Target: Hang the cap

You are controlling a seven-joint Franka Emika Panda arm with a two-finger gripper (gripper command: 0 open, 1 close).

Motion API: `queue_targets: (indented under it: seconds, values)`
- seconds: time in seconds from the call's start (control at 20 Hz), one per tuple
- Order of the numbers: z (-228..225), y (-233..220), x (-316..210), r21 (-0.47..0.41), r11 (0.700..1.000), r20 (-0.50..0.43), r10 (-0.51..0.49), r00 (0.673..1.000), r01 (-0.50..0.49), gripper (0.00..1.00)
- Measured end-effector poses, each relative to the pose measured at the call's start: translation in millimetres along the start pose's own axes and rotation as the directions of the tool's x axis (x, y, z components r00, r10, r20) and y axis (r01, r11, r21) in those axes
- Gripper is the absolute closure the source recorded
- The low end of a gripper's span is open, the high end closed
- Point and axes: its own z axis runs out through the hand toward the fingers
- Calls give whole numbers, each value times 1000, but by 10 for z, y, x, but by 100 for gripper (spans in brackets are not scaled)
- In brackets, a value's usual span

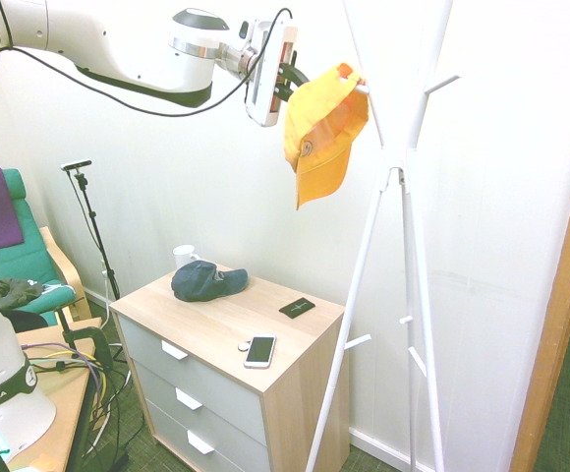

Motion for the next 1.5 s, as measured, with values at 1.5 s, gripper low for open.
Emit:
queue_targets:
  seconds: [1.5]
  values:
    - [-215, -166, -60, 125, 988, 105, 72, 992, -85, 0]
